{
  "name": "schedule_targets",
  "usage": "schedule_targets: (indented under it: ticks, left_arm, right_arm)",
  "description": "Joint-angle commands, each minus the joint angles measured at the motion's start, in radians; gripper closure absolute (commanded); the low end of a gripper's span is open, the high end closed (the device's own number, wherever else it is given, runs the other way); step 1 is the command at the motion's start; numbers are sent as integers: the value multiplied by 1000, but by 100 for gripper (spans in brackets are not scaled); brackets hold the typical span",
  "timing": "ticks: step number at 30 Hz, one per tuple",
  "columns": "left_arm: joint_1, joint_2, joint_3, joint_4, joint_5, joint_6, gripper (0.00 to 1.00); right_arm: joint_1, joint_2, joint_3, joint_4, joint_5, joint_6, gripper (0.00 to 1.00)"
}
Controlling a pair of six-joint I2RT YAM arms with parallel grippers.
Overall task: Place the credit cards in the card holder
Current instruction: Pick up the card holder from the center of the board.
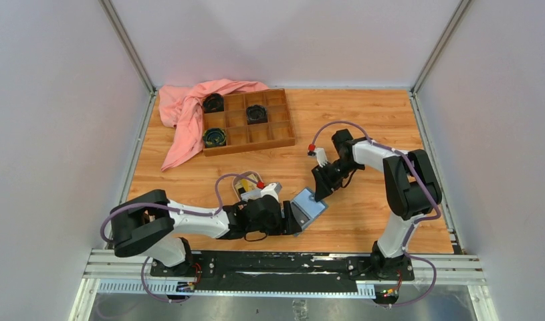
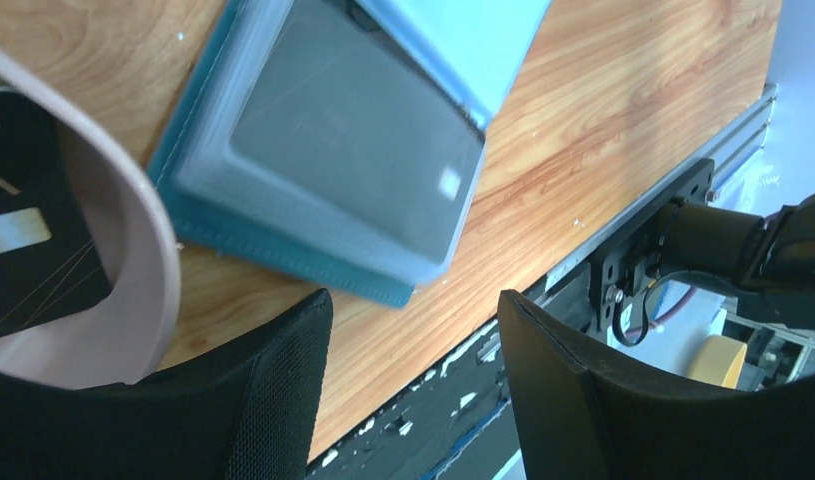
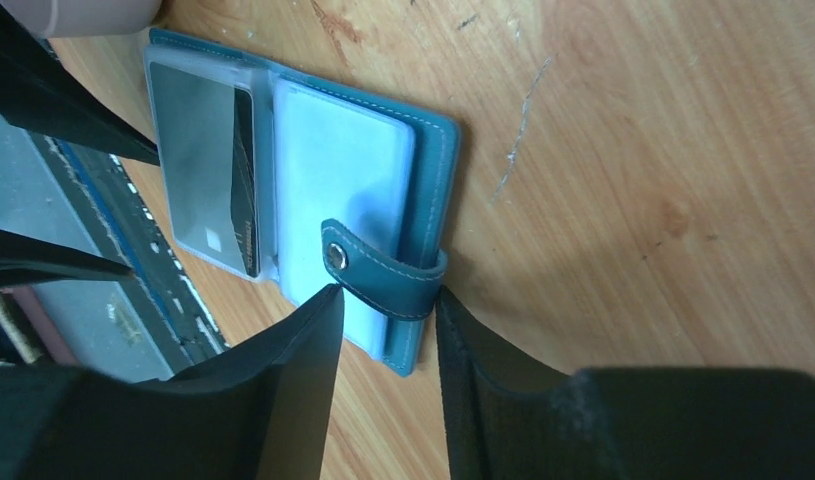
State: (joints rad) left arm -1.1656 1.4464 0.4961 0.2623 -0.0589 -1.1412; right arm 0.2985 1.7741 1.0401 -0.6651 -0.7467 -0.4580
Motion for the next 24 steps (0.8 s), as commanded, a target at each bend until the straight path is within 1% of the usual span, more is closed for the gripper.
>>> schedule_targets:
  ticks: [1,3,7,11,12,14,15,17,24]
  left_arm:
    - [1,62,24,-35,-70,3,32]
    - [3,71,30,-35,-77,13,33]
    - [4,79,38,-36,-90,28,33]
    - [6,77,49,-36,-100,51,34]
    - [7,76,51,-36,-103,55,34]
    - [10,71,51,-36,-107,62,34]
    - [14,68,51,-37,-107,65,34]
    - [20,65,53,-37,-107,74,34]
    - [41,49,70,-35,-104,123,35]
  right_arm:
    - [-28,17,15,-54,-101,15,61]
    - [-51,13,15,-62,-185,14,67]
    - [-87,18,19,-93,-316,-10,69]
    - [-90,19,23,-108,-360,-24,71]
    - [-91,21,24,-115,-362,-28,69]
    - [-90,24,27,-130,-358,-47,60]
    - [-90,23,27,-138,-354,-55,58]
    - [-88,16,25,-147,-343,-71,58]
    - [-40,-18,17,-148,-273,-86,62]
